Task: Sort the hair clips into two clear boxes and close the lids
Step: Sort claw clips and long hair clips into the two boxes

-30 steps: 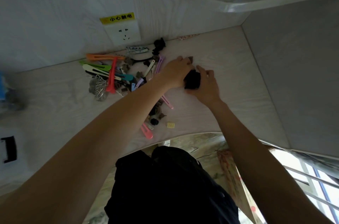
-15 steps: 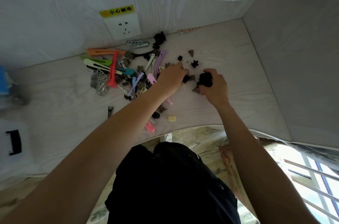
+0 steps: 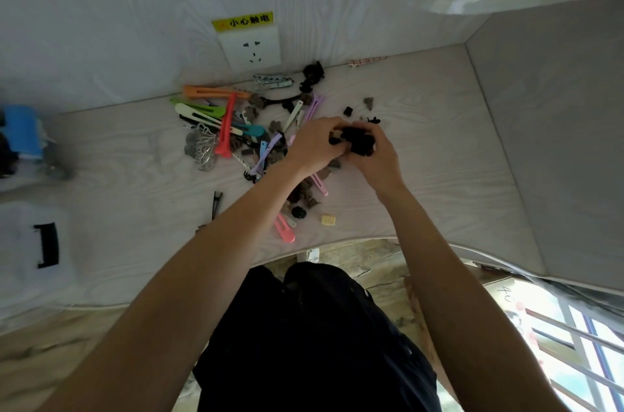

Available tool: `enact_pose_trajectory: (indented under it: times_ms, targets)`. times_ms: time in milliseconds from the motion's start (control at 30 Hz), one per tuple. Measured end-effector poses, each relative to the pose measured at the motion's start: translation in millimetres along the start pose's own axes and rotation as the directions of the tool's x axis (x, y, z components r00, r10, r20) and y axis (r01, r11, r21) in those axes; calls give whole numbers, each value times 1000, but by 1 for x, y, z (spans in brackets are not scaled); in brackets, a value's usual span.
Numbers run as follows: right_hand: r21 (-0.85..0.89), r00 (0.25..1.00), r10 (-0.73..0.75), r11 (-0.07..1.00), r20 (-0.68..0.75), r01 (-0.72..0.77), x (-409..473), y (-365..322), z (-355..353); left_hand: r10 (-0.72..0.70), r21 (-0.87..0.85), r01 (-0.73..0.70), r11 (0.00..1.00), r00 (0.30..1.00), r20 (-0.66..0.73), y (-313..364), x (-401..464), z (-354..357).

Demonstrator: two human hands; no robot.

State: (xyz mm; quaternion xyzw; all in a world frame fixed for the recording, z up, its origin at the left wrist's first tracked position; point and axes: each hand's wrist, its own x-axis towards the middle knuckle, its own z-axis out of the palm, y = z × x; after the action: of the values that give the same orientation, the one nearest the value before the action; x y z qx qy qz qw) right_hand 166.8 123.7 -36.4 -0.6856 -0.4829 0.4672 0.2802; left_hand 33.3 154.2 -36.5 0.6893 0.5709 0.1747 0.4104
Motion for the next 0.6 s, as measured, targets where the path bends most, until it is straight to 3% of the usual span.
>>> enact_pose_trajectory:
  times_ms: [167, 333, 600]
  targets:
    - [-46, 994, -110, 993, 3, 110, -3, -26, 4, -43, -242, 12, 970, 991, -123, 4, -20, -29]
    - [-32, 958, -227, 971, 174, 236, -13, -80, 57, -133, -354, 38, 935, 960, -248, -25, -61, -86]
    - [71, 807, -411, 903, 425, 423, -49, -179, 212, -413, -508, 132, 851, 766, -493, -108, -167, -212]
